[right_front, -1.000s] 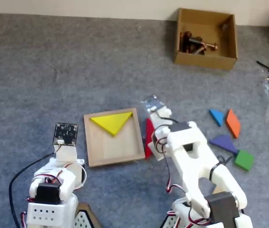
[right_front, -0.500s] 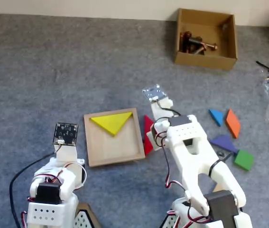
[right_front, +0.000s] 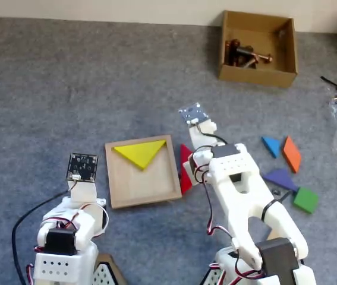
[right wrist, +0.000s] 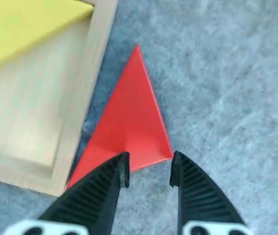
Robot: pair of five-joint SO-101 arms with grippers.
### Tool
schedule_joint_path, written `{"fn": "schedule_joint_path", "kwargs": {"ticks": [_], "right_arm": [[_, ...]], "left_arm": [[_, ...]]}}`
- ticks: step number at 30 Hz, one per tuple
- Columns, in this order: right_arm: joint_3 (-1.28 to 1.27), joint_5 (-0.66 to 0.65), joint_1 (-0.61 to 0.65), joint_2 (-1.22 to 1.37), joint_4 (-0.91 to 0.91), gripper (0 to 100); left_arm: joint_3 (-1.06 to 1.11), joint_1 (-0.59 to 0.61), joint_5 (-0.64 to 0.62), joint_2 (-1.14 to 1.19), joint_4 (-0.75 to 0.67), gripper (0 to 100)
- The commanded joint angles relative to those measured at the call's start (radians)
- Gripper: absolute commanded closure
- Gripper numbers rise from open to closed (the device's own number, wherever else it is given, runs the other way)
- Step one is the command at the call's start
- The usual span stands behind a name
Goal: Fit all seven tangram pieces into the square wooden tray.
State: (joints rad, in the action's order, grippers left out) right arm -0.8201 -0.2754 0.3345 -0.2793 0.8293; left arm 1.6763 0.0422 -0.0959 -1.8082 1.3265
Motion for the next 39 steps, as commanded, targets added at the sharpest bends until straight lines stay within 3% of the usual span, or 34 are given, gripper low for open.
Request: {"fn": "schedule_joint_path", "kwargs": {"ticks": [1,6,10,18,23,29,39], "right_arm": [[0.051,0.008,0.002,-0.008,-0.018,85.7],[0.056,0.012,0.002,-0.01,0.025,85.7],[0.125,0.161,-0.004,-0.007,0.153,85.5],[0.38,0.17,-0.004,0.137,0.357,85.3],[0.479,0.236,0.001,0.288,0.374,84.1],[0.565,0.287,0.002,0.395,0.443,69.2],[0.562,0.288,0.073,0.481,0.369,68.8]], "left_arm": [[0.019,-0.015,-0.008,-0.007,-0.002,99],[0.019,-0.015,-0.008,-0.007,-0.002,99],[0.019,-0.015,-0.008,-0.007,-0.002,99],[0.019,-0.015,-0.008,-0.007,-0.002,99],[0.019,-0.015,-0.008,-0.007,-0.002,99],[0.019,-0.015,-0.008,-0.007,-0.002,99],[0.019,-0.015,-0.008,-0.007,-0.002,99]]}}
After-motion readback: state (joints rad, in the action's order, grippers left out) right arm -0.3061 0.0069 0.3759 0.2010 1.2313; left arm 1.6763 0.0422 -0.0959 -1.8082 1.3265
